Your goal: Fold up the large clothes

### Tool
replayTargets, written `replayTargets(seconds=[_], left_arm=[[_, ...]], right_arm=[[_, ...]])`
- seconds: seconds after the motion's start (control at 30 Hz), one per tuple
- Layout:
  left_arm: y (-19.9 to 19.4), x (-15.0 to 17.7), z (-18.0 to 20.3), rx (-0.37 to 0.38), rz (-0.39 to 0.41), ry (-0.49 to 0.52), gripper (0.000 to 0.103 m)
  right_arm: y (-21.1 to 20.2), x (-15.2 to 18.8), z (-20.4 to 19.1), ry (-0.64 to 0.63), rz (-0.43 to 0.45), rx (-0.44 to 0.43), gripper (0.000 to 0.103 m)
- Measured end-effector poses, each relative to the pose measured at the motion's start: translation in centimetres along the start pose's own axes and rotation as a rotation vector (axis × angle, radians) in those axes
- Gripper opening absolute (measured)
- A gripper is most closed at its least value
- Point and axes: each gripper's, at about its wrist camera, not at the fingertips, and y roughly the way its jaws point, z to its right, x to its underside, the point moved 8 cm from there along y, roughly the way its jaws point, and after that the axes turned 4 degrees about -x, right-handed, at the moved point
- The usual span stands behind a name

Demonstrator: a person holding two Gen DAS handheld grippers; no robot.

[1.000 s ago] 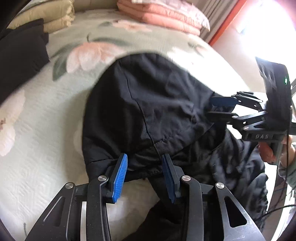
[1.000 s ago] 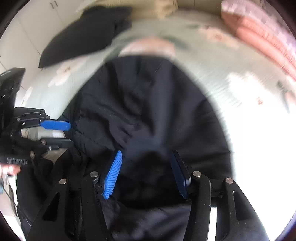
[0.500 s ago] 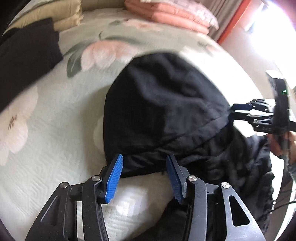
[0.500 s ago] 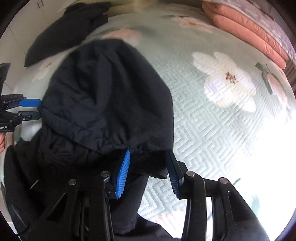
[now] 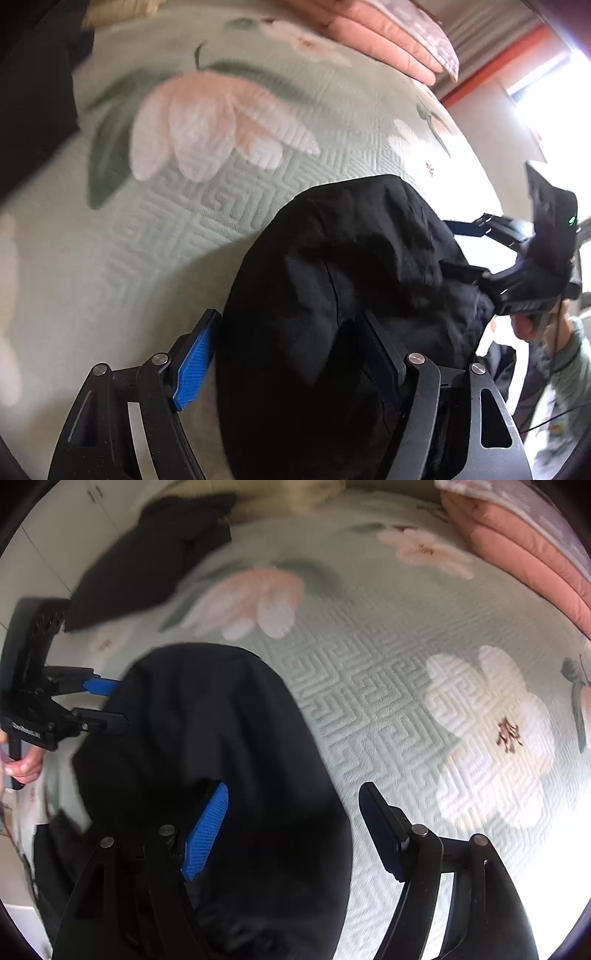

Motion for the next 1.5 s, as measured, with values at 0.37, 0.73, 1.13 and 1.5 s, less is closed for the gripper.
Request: replayTargets(seconds=[0.37,0.73,1.13,1.5], left_arm=[[-0.8,0.5,1.4,0.015,0.094,0.036,0.019],[-14.3,5.7,9.5,-0.002,0.312,0.201,0.011],[-23.3,21.8,18.6,-0.114,0.461,0.423,0.010],[-17.1,38.9,20.2,-0.205,0.299,0.591,0.010]], right_arm=[[0.3,1.0,-1.1,-0.022,-0.004,-0.074,0.022],[-12.0,4.4,-8.1,-0.141,0.191,-0.002,0.011],[-23.0,18.0,-17.8,-0.255,0.335,0.160,0.010],[-21.2,35.6,-24.0,-0.259,0.303,0.287,0.008]])
